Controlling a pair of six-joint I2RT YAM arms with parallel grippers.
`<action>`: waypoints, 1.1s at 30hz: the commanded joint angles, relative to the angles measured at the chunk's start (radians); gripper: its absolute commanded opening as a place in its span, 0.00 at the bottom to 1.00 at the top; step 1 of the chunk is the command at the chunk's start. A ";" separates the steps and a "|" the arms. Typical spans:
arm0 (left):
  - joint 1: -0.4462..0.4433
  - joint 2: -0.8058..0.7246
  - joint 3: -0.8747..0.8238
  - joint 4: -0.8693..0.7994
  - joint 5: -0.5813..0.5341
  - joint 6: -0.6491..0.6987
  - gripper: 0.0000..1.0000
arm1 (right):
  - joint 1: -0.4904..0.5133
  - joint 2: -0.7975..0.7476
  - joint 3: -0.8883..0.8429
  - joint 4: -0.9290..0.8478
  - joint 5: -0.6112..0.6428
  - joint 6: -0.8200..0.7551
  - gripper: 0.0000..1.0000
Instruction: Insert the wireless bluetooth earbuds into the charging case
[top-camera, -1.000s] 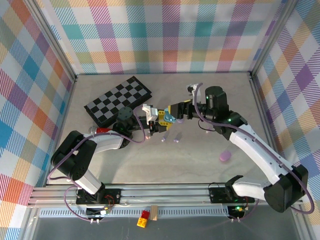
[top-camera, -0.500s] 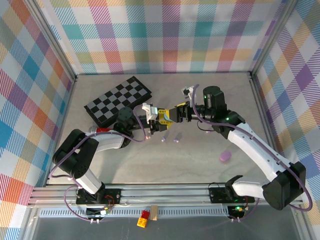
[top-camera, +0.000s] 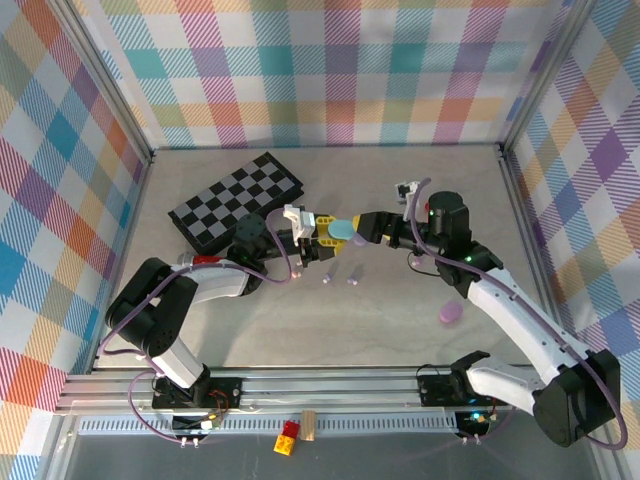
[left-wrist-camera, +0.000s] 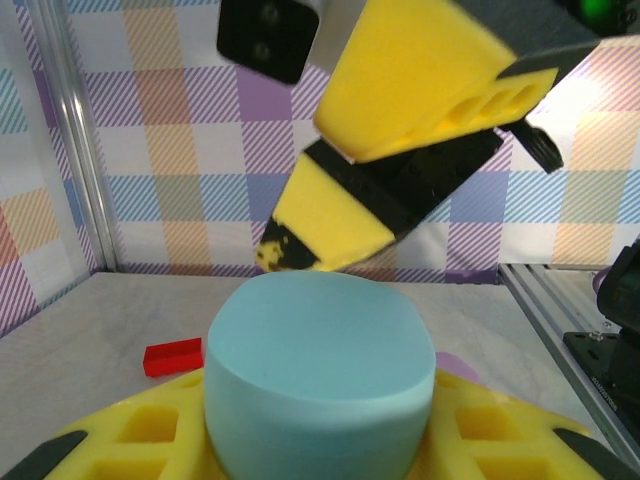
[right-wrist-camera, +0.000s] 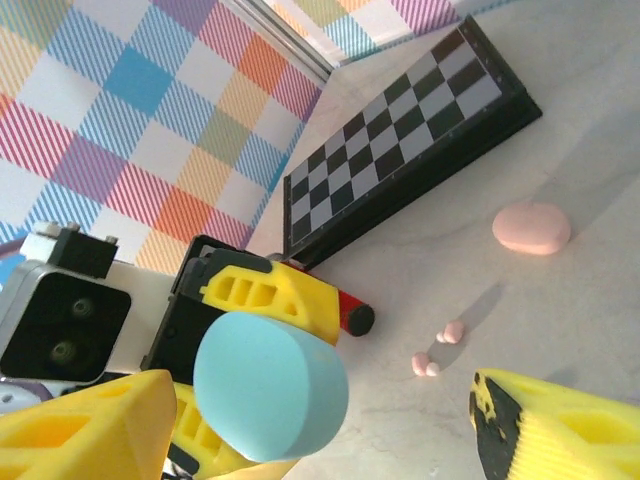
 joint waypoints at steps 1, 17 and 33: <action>-0.006 -0.014 0.041 0.063 0.015 0.002 0.37 | 0.003 0.031 -0.035 0.158 -0.118 0.183 0.77; -0.006 -0.031 0.060 -0.002 0.027 0.033 0.37 | 0.006 0.178 -0.074 0.461 -0.249 0.403 0.42; 0.010 -0.069 0.020 -0.071 -0.014 0.063 0.79 | -0.049 0.121 -0.143 0.337 -0.096 0.285 0.16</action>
